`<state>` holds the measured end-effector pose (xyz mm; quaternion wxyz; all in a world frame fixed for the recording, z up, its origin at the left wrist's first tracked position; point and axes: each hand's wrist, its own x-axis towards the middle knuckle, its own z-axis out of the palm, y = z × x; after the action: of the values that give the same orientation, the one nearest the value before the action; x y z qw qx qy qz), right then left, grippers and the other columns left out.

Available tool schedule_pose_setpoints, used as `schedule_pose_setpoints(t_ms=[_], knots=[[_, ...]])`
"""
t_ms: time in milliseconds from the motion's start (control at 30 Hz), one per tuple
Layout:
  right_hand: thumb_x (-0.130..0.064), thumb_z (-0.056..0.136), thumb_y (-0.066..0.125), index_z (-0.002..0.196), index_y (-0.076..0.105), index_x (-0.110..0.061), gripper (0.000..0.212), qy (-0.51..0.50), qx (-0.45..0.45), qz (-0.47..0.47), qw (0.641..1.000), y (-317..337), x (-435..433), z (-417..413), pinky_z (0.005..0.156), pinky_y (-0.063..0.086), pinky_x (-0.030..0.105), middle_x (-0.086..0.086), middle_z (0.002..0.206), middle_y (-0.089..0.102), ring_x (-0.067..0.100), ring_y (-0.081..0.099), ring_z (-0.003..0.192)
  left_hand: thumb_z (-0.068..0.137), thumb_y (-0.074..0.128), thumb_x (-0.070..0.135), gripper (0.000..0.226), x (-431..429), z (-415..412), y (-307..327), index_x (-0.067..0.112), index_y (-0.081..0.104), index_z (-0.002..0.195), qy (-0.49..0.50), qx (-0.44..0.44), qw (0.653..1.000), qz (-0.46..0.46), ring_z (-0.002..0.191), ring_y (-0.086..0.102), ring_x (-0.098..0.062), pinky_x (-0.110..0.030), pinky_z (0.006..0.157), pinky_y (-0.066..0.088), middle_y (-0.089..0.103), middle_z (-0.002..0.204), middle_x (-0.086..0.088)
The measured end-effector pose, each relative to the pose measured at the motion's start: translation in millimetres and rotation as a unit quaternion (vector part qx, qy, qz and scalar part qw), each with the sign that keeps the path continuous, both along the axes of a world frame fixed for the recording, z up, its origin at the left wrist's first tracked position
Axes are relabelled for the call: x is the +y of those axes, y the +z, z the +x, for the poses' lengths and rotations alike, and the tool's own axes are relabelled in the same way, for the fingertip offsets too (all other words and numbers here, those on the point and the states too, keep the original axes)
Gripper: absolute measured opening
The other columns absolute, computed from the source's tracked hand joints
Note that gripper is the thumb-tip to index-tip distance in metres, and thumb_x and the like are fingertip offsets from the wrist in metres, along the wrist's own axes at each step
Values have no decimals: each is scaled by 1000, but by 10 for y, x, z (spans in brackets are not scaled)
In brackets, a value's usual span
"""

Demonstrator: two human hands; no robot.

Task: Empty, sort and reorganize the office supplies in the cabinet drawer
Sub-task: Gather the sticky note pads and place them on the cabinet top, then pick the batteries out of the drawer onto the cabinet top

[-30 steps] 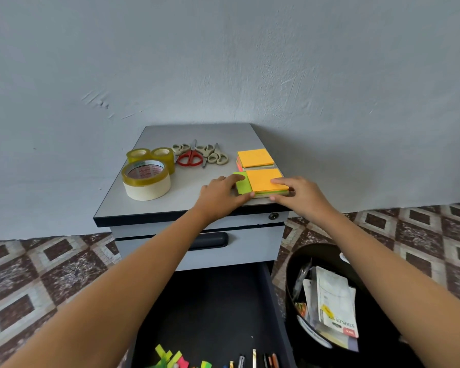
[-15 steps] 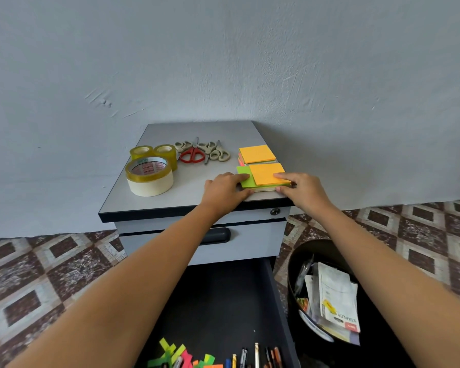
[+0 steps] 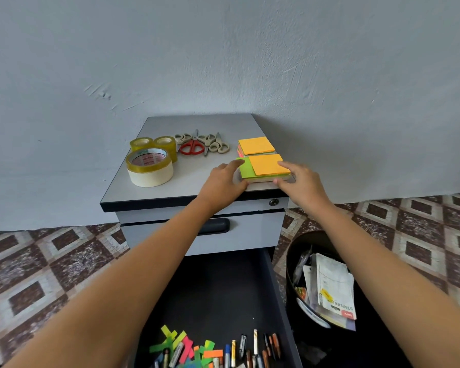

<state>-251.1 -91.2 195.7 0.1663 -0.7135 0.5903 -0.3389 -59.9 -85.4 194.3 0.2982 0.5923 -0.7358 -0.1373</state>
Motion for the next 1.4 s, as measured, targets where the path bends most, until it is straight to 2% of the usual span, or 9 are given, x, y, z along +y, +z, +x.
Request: schedule_pose_setpoints(t_ms=[67, 200, 333, 467, 733, 1000, 1200, 1333, 1400], knots=[[-22, 89, 63, 137, 49, -17, 50, -2, -7, -25, 1000, -25, 114, 56, 97, 32, 23, 11, 135, 47, 24, 43, 127, 93, 56, 29, 52, 130, 38, -19, 18, 39, 140, -4, 17, 1000, -19, 126, 41, -25, -27, 100, 32, 49, 134, -12], [-21, 90, 63, 136, 49, -15, 49, 11, -26, -65, 998, -112, 397, 273, 94, 25, 14, 8, 135, 47, 21, 40, 129, 92, 57, 23, 45, 481, 113, -99, 18, 47, 136, 3, 49, 996, -71, 123, 43, -19, -16, 96, 29, 50, 131, -7], [-21, 89, 64, 135, 50, -16, 48, 59, -33, -74, 995, -286, 722, 514, 94, 24, 9, 8, 132, 47, 19, 42, 126, 92, 58, 21, 39, 856, 249, -282, 18, 53, 130, 12, 73, 994, -80, 114, 49, -13, -15, 93, 34, 54, 121, -1], [-24, 89, 64, 135, 49, -17, 49, 103, -35, -22, 994, -626, 1021, 702, 91, 21, 5, 3, 131, 49, 15, 44, 124, 91, 59, 19, 37, 1187, 465, -606, 14, 56, 127, 15, 51, 998, -36, 108, 52, -14, -7, 86, 28, 56, 115, -3], [-31, 90, 61, 136, 48, -23, 48, 162, 35, 116, 979, -1400, 1381, 880, 98, 28, 17, 1, 136, 47, 15, 43, 127, 93, 56, 24, 36, 1660, 839, -1337, 16, 56, 128, 26, -10, 992, 125, 110, 52, -12, -7, 85, 28, 55, 120, -1], [-30, 91, 60, 131, 53, -24, 42, 227, 152, 297, 915, -2041, 1498, 866, 97, 40, 27, 3, 130, 54, 17, 51, 119, 93, 54, 27, 37, 1850, 911, -2024, 18, 54, 129, 19, -44, 956, 288, 110, 53, -14, -18, 92, 37, 53, 120, -3], [-19, 91, 59, 118, 63, -17, 27, 249, 223, 356, 873, -2328, 1505, 778, 70, 38, 18, -2, 115, 62, 12, 56, 102, 92, 53, 22, 36, 1840, 929, -2423, 14, 55, 126, 21, -94, 929, 357, 108, 54, -21, -28, 92, 42, 52, 123, -7], [-20, 85, 65, 107, 68, -18, 21, 312, 300, 360, 827, -2450, 1468, 774, 82, 48, 28, 1, 110, 63, 18, 59, 102, 92, 49, 19, 29, 1838, 946, -2613, 6, 55, 118, 57, -127, 925, 353, 105, 54, -29, -34, 87, 45, 54, 119, -15], [-26, 85, 66, 107, 66, -17, 24, 335, 349, 340, 806, -2480, 1474, 801, 83, 47, 31, 3, 110, 59, 21, 57, 103, 93, 48, 19, 30, 1834, 944, -2677, 3, 52, 119, 78, -133, 925, 347, 108, 52, -32, -37, 87, 44, 53, 120, -18]])
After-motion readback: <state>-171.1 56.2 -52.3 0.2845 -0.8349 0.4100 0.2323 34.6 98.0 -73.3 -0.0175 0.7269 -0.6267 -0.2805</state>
